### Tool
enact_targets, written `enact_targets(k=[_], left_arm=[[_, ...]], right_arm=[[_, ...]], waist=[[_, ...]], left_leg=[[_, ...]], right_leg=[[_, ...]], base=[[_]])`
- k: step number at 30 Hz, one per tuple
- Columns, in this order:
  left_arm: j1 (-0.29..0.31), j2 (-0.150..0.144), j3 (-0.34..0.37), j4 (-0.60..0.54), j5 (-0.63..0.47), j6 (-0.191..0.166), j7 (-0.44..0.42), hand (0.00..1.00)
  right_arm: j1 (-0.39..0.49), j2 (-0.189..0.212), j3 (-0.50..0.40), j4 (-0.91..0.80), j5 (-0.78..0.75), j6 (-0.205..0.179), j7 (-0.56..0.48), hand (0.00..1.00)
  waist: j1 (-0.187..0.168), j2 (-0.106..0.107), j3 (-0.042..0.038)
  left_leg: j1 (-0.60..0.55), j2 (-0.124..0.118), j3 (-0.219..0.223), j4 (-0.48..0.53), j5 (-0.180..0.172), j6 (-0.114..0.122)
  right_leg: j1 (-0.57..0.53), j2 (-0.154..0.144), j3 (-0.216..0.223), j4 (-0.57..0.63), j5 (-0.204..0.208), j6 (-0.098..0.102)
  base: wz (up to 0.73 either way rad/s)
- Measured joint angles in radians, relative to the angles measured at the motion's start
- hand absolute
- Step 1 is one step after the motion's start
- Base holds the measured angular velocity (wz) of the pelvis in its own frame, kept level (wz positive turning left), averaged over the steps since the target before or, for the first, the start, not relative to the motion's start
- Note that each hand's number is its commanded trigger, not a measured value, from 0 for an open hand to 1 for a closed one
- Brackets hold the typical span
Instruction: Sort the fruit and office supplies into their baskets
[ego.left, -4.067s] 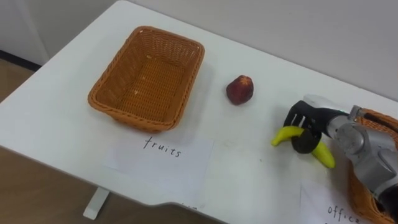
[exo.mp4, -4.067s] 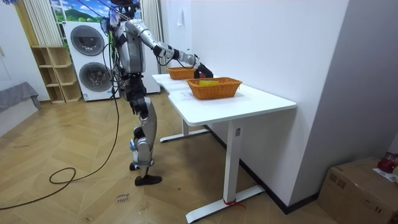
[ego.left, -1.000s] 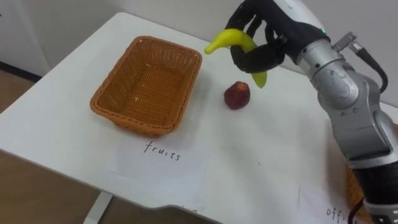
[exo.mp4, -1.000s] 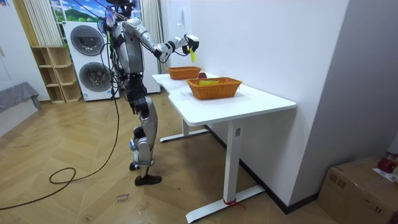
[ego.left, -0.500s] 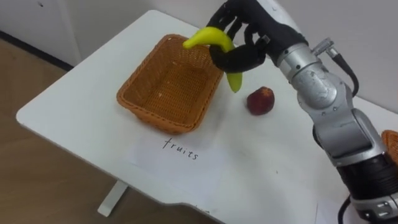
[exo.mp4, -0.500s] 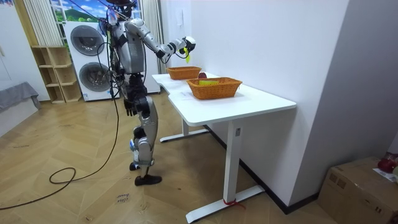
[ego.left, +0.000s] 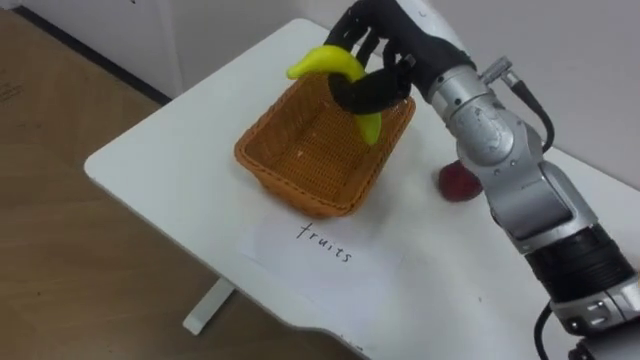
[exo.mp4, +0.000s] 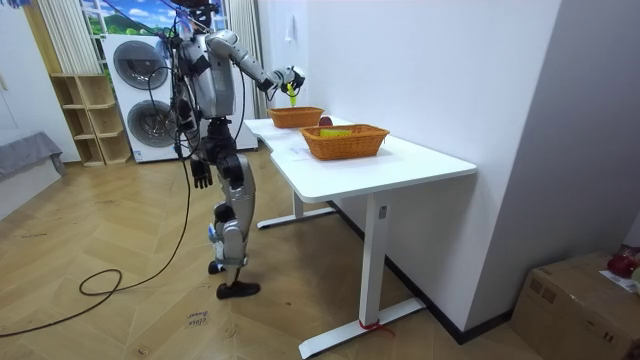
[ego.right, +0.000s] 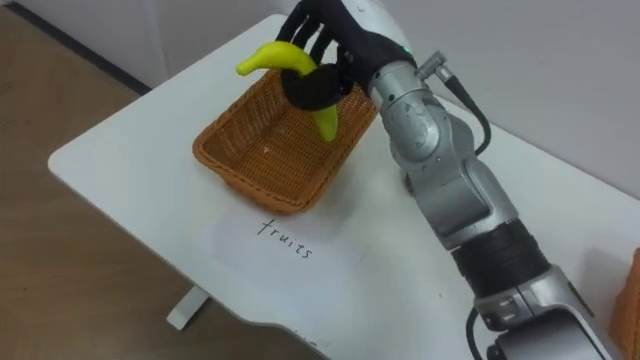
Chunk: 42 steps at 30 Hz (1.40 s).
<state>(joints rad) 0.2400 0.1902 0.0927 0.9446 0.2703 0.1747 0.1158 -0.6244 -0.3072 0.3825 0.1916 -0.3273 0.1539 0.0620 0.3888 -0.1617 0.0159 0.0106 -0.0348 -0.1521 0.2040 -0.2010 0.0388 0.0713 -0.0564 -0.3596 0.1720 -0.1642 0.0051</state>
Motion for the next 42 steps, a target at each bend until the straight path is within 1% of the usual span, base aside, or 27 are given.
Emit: enact_targets(k=[1,3,5,11,13,22,25,31,32,33,34,35,36,37,42], left_arm=[[-0.003,0.001,0.000,0.001,0.002,-0.001,0.000,0.00],[-0.003,0.001,-0.004,0.006,0.002,-0.001,0.000,0.00],[-0.003,0.004,-0.026,0.009,0.002,0.002,0.000,0.00],[-0.008,0.008,-0.051,0.007,-0.002,0.007,-0.002,0.00],[-0.008,0.009,-0.061,0.007,-0.002,0.007,-0.006,0.00],[-0.009,0.009,-0.062,0.005,0.000,0.007,-0.019,0.00],[-0.008,0.009,-0.062,0.005,0.000,0.007,-0.019,0.00],[-0.009,0.009,-0.062,0.003,0.001,0.007,-0.020,0.00],[-0.009,0.009,-0.062,0.003,0.001,0.007,-0.020,0.00],[-0.009,0.009,-0.062,0.003,0.001,0.007,-0.020,0.00],[-0.009,0.009,-0.062,0.003,0.001,0.008,-0.020,0.00],[-0.009,0.009,-0.062,0.002,0.001,0.008,-0.020,0.00],[-0.009,0.009,-0.062,0.000,0.001,0.008,-0.020,0.00],[-0.008,0.009,-0.062,-0.002,0.001,0.008,-0.020,0.00],[-0.010,0.009,-0.061,-0.004,0.000,0.008,-0.019,0.00]], right_arm=[[0.000,0.000,0.014,0.002,0.009,0.000,-0.001,1.00],[0.000,0.006,0.036,0.002,0.017,0.000,-0.005,1.00],[0.000,0.018,0.057,0.003,0.026,0.000,-0.015,1.00],[-0.003,0.051,0.069,0.052,0.053,0.000,-0.035,1.00],[-0.004,0.055,0.069,0.063,0.056,0.000,-0.038,1.00],[-0.005,0.055,0.069,0.079,0.056,0.000,-0.063,1.00],[-0.005,0.055,0.069,0.079,0.056,0.000,-0.065,1.00],[-0.005,0.055,0.069,0.079,0.056,0.000,-0.069,1.00],[-0.005,0.055,0.069,0.079,0.056,0.000,-0.070,0.97],[-0.005,0.055,0.069,0.079,0.056,0.000,-0.070,0.85],[-0.005,0.055,0.069,0.079,0.056,0.000,-0.070,0.69],[-0.005,0.055,0.069,0.079,0.055,0.000,-0.071,0.60],[-0.005,0.055,0.069,0.079,0.055,0.000,-0.071,0.23],[-0.005,0.055,0.069,0.079,0.055,-0.001,-0.072,0.00],[-0.005,0.055,0.069,0.079,0.055,-0.001,-0.074,0.00]], waist=[[0.003,-0.004,0.0020],[0.005,-0.007,0.0020],[0.012,-0.008,0.0022],[0.027,-0.008,0.0023],[0.028,-0.008,0.0023],[0.025,-0.008,0.0044],[0.026,-0.007,0.0052],[0.025,-0.004,0.0071],[0.025,-0.004,0.0072],[0.025,-0.004,0.0073],[0.025,-0.003,0.0074],[0.025,-0.003,0.0076],[0.024,-0.003,0.0076],[0.024,-0.003,0.0077],[0.021,0.000,0.0082]], left_leg=[[0.000,0.000,0.000,-0.003,0.000,0.000],[0.000,0.000,0.000,-0.006,0.000,0.000],[0.001,-0.001,0.000,-0.005,0.000,0.000],[-0.001,-0.004,-0.006,-0.003,0.000,0.000],[-0.002,-0.010,-0.016,0.000,0.000,0.000],[0.000,-0.012,-0.036,0.000,0.000,0.001],[0.000,-0.012,-0.037,0.000,0.000,0.001],[-0.001,-0.012,-0.037,-0.001,0.001,0.001],[-0.001,-0.012,-0.037,-0.001,0.001,0.001],[-0.001,-0.013,-0.037,-0.001,0.001,0.001],[-0.001,-0.013,-0.037,0.000,0.001,0.001],[-0.001,-0.013,-0.037,0.000,0.001,0.001],[0.000,-0.013,-0.037,0.000,0.001,0.001],[0.000,-0.012,-0.037,0.000,0.001,0.001],[0.000,-0.012,-0.037,0.001,0.001,0.002]], right_leg=[[0.000,0.004,-0.001,0.000,0.000,0.000],[0.001,0.004,-0.002,0.000,0.000,0.000],[0.001,0.004,-0.004,0.000,0.000,0.000],[0.003,0.004,-0.016,-0.001,0.000,0.000],[0.004,0.003,-0.021,-0.001,0.000,0.000],[0.013,0.001,-0.028,-0.004,-0.001,0.002],[0.013,-0.001,-0.028,-0.004,-0.003,0.005],[0.012,-0.001,-0.028,-0.004,-0.003,0.005],[0.012,-0.001,-0.028,-0.004,-0.003,0.005],[0.012,-0.001,-0.028,-0.004,-0.003,0.005],[0.012,-0.001,-0.028,-0.004,-0.003,0.005],[0.012,-0.001,-0.028,-0.004,-0.003,0.005],[0.012,-0.001,-0.028,-0.004,-0.003,0.005],[0.012,-0.001,-0.028,-0.004,-0.003,0.005],[0.012,-0.002,-0.027,-0.004,-0.003,0.005]], base=[[0.00],[0.00],[0.00],[0.02],[0.09],[0.07],[0.01],[0.00],[0.00],[0.00],[0.00],[0.00],[0.00],[0.00],[0.00]])
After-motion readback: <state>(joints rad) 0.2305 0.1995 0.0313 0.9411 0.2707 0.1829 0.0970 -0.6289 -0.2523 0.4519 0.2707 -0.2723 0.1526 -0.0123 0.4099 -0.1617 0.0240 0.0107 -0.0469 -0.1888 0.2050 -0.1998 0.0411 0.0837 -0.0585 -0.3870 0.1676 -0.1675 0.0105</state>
